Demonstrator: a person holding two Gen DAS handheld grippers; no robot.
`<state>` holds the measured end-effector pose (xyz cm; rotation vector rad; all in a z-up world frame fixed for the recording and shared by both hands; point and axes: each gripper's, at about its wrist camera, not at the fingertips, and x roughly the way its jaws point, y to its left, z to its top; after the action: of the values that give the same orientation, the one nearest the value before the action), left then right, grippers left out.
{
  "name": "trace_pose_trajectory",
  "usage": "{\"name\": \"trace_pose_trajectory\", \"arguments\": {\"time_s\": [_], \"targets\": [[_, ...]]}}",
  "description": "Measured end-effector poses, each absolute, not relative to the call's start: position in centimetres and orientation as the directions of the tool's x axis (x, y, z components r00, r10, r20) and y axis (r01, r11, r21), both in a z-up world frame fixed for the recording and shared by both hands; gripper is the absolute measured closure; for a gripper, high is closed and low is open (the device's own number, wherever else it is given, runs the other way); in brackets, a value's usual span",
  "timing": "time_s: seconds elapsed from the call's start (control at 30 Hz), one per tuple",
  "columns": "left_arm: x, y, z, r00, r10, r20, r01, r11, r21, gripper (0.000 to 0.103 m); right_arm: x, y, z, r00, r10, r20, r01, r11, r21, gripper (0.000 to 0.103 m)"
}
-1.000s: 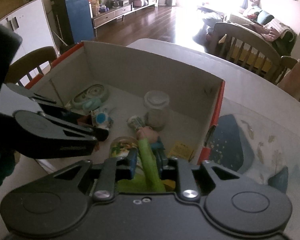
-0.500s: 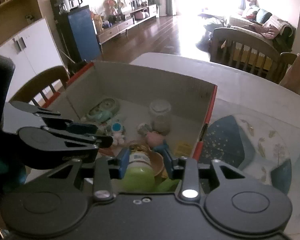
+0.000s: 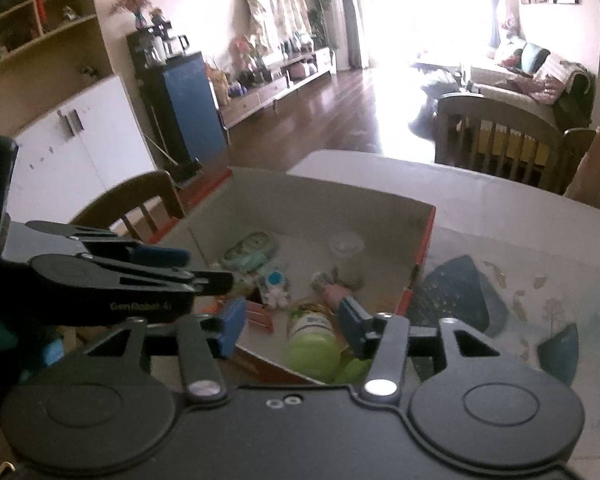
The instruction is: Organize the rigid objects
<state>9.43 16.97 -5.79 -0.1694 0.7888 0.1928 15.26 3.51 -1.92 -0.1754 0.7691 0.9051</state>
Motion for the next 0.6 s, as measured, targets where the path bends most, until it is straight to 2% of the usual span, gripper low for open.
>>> {"name": "trace_pose_trajectory", "arguments": {"time_s": [0.2, 0.23, 0.33, 0.5, 0.6], "targets": [[7.0, 15.9, -3.8, 0.728, 0.133, -0.672, -0.226, 0.973, -0.053, 0.032, 13.3, 1.7, -0.4, 0.393, 0.685, -0.614, -0.779, 0.603, 0.173, 0.033], [6.6, 15.8, -3.6, 0.733, 0.131, -0.667, -0.228, 0.972, -0.059, 0.028, 13.1, 1.4, -0.2, 0.396, 0.690, -0.606, -0.781, 0.600, 0.174, 0.027], [5.7, 15.4, -3.1, 0.749, 0.134, -0.649, -0.238, 0.968, -0.075, 0.020, 12.4, 0.7, 0.3, 0.405, 0.705, -0.582, -0.785, 0.594, 0.174, 0.022], [4.3, 15.1, -2.6, 0.760, 0.142, -0.635, -0.254, 0.963, -0.089, 0.017, 11.7, 0.0, 0.7, 0.424, 0.714, -0.558, -0.783, 0.598, 0.170, 0.015], [3.5, 15.1, -2.5, 0.765, 0.143, -0.629, -0.263, 0.959, -0.103, 0.015, 11.3, -0.5, 0.7, 0.448, 0.713, -0.539, -0.768, 0.615, 0.176, 0.007]]}}
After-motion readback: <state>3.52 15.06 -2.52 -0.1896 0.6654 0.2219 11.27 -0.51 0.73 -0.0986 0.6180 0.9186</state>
